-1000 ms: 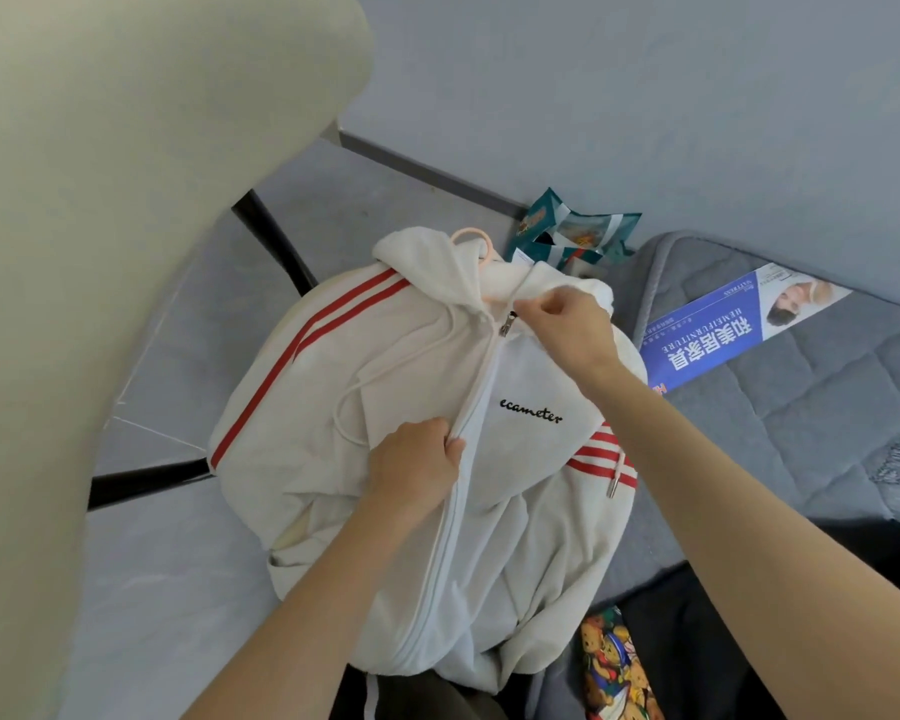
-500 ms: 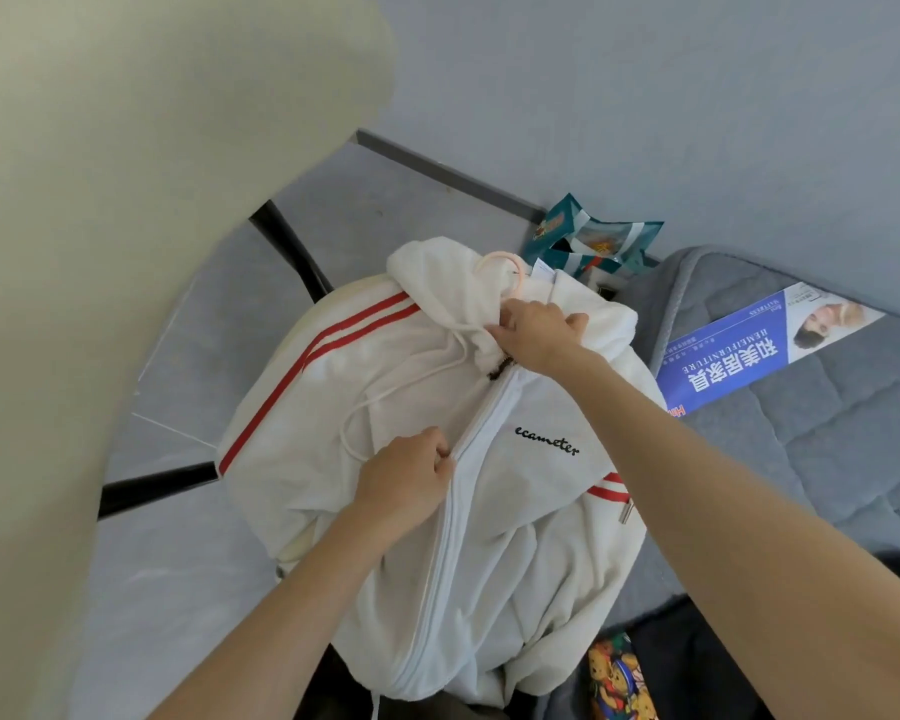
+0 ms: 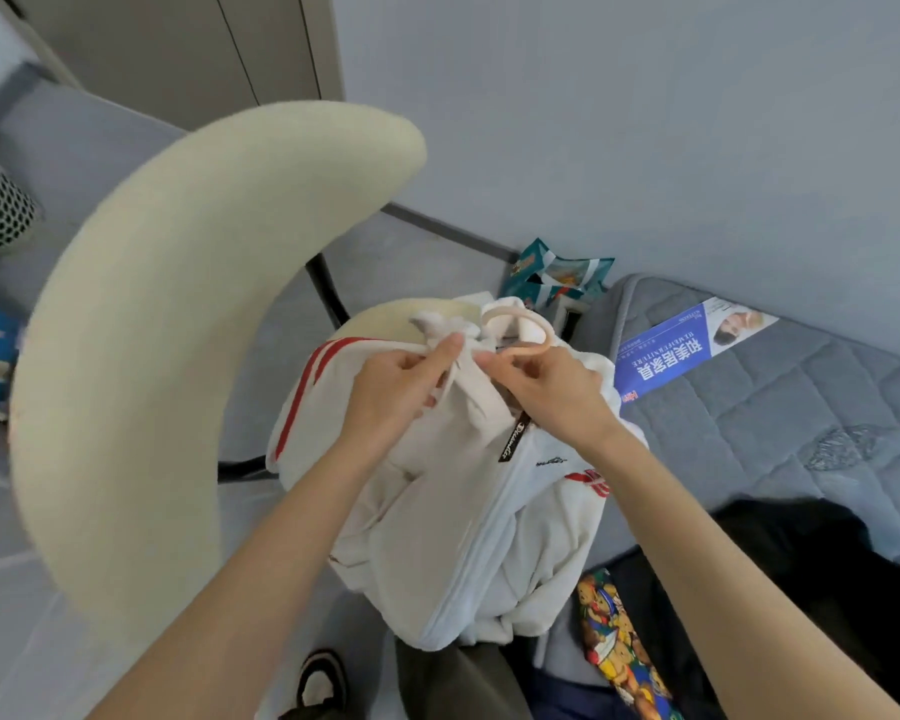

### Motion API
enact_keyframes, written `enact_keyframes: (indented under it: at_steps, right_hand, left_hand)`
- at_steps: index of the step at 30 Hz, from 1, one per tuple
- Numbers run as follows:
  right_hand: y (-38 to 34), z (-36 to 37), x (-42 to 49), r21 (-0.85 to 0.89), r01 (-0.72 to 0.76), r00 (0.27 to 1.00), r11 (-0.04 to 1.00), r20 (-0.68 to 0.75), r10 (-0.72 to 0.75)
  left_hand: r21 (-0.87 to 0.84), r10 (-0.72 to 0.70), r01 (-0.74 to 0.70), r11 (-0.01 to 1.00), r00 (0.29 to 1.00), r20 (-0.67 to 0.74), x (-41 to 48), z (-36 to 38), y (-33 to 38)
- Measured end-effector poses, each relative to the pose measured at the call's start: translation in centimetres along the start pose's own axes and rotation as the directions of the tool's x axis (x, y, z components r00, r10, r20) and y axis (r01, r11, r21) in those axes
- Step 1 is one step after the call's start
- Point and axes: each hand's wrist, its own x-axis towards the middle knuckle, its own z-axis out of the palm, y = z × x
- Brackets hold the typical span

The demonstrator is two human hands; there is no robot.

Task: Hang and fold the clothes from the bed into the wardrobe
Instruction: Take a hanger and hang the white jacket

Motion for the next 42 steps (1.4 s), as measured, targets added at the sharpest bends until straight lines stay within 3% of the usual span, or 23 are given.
enact_keyframes:
  at_steps: [6, 16, 21, 25, 28, 30, 32, 34, 36, 38, 42]
  right_hand:
    - [-3.7, 2.9, -9.4, -0.138, 0.107, 0.986, 0.985, -0.113, -0.123]
    - [-8.1, 6.5, -25.2, -0.308, 0.065, 0.94, 0.949, -0.3, -0.161]
    - [-8.5, 5.1, -31.2, -0.217, 0.129, 0.966, 0.967, -0.192, -0.172]
    - [-9.1, 5.5, -35.5, -0.009, 0.159, 0.982, 0.987, -0.104, -0.159]
    - [-9.4, 6.0, -38.1, 0.033, 0.232, 0.971, 0.972, -0.062, -0.23]
    - [-9.7, 6.1, -39.8, 0.027, 0.293, 0.956, 0.956, -0.023, -0.292]
    - [-10.4, 6.2, -41.5, -0.001, 0.353, 0.936, 0.936, 0.019, -0.352]
    - [-11.6, 6.4, -43.0, -0.037, 0.403, 0.915, 0.914, 0.052, -0.401]
    - [-13.2, 6.8, -44.3, -0.076, 0.451, 0.892, 0.889, 0.078, -0.446]
    - [-15.3, 7.3, -45.7, -0.097, 0.492, 0.869, 0.865, 0.104, -0.483]
    - [-20.4, 9.1, -48.2, -0.06, 0.587, 0.801, 0.807, 0.189, -0.568]
  left_hand:
    - [0.072, 0.095, -0.103, 0.992, 0.99, 0.099, -8.2, -5.4, -1.3]
    - [0.245, 0.313, -0.274, 0.93, 0.94, -0.139, -23.8, -13.4, -6.4]
    - [0.257, 0.343, -0.276, 0.926, 0.901, -0.267, -29.2, -15.6, -6.9]
    - [0.242, 0.303, -0.249, 0.938, 0.927, -0.222, -32.0, -16.6, -7.4]
    - [0.239, 0.205, -0.151, 0.959, 0.954, -0.221, -34.3, -17.0, -8.3]
    - [0.286, 0.245, -0.16, 0.945, 0.925, -0.291, -36.4, -17.6, -9.2]
    - [0.472, 0.475, -0.29, 0.833, 0.811, -0.34, -38.9, -18.7, -10.1]
    - [0.662, 0.696, -0.429, 0.614, 0.691, -0.198, -41.3, -20.3, -10.6]
    - [0.698, 0.732, -0.534, 0.477, 0.681, 0.021, -43.8, -21.8, -10.7]
    - [0.668, 0.683, -0.586, 0.458, 0.713, 0.157, -46.2, -23.4, -10.9]
    - [0.74, 0.722, -0.538, 0.403, 0.684, 0.104, -50.9, -27.5, -11.1]
